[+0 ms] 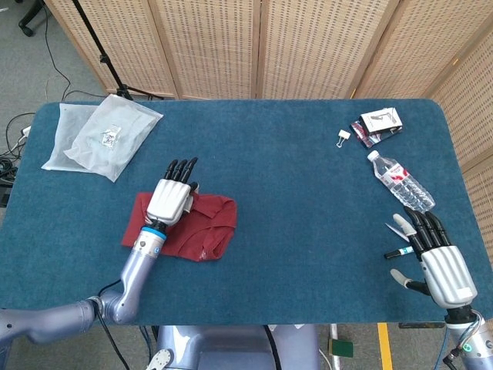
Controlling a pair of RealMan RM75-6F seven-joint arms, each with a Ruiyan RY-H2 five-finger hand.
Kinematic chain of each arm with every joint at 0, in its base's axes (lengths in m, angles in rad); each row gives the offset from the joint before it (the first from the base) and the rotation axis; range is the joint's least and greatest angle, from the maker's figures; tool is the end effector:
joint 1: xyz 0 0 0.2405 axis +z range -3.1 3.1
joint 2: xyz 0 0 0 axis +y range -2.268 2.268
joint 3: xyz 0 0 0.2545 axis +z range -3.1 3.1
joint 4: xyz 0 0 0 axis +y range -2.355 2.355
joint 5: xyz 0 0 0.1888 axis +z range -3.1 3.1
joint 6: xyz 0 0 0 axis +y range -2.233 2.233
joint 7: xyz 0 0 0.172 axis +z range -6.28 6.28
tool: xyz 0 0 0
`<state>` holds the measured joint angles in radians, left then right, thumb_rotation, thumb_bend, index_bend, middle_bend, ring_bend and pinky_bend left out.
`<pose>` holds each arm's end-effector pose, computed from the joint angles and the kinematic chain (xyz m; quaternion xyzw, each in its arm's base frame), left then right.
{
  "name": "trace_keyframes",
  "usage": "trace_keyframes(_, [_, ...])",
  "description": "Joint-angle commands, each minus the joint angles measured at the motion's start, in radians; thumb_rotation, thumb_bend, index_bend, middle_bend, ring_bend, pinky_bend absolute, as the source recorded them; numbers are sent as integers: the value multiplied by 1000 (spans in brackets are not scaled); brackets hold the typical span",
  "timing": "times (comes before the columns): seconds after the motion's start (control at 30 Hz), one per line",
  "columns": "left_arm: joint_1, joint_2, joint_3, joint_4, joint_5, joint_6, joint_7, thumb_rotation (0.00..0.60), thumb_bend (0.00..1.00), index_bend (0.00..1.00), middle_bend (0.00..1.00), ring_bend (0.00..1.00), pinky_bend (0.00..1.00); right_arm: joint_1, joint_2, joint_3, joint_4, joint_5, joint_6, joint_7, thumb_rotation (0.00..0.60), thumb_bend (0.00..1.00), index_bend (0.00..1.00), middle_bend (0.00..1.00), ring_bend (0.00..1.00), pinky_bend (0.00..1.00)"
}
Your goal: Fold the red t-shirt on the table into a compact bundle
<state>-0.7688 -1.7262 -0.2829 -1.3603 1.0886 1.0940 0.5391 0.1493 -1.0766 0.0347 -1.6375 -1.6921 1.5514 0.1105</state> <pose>-0.1091 0.3824 -0.0153 -0.7061 -0.3219 -0.4027 0.4855 -0.2524 -0.2172 0.1831 0.6347 -0.3404 0.4781 0.5027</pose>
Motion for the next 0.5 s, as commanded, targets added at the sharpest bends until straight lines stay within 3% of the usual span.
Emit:
trace_keyframes(0.03, [-14,-22,3,16,6,-4,-7,600,578,843,0,0,0,0,2,1,0,2,0,5,600,0,0,0,0,0])
trace_keyframes(0.3, [-41,-87,4,80,-30,-13,35,600,560,815,0,0,0,2,5,1,-1,2,-3,15,600,0,0,0,0,0])
trace_keyframes(0.37, [-44,-100,7,96,-31,-15,29,600,535,624,0,0,0,2,5,0,-1,0,-3,15,600,0,0,0,0,0])
trace_keyframes(0.4, [-44,-104,8,100,-28,-16,22,600,508,418,0,0,0,2,5,0,-1,0,-3,15,600,0,0,0,0,0])
trace_keyframes(0.47, [-43,-114,11,113,-6,-15,-26,600,447,117,0,0,0,1,6,0,-1,0,-2,17,600,0,0,0,0,0])
trace_keyframes(0.5, [-42,-116,12,116,3,-14,-42,600,398,35,0,0,0,1,6,0,0,0,-2,18,600,0,0,0,0,0])
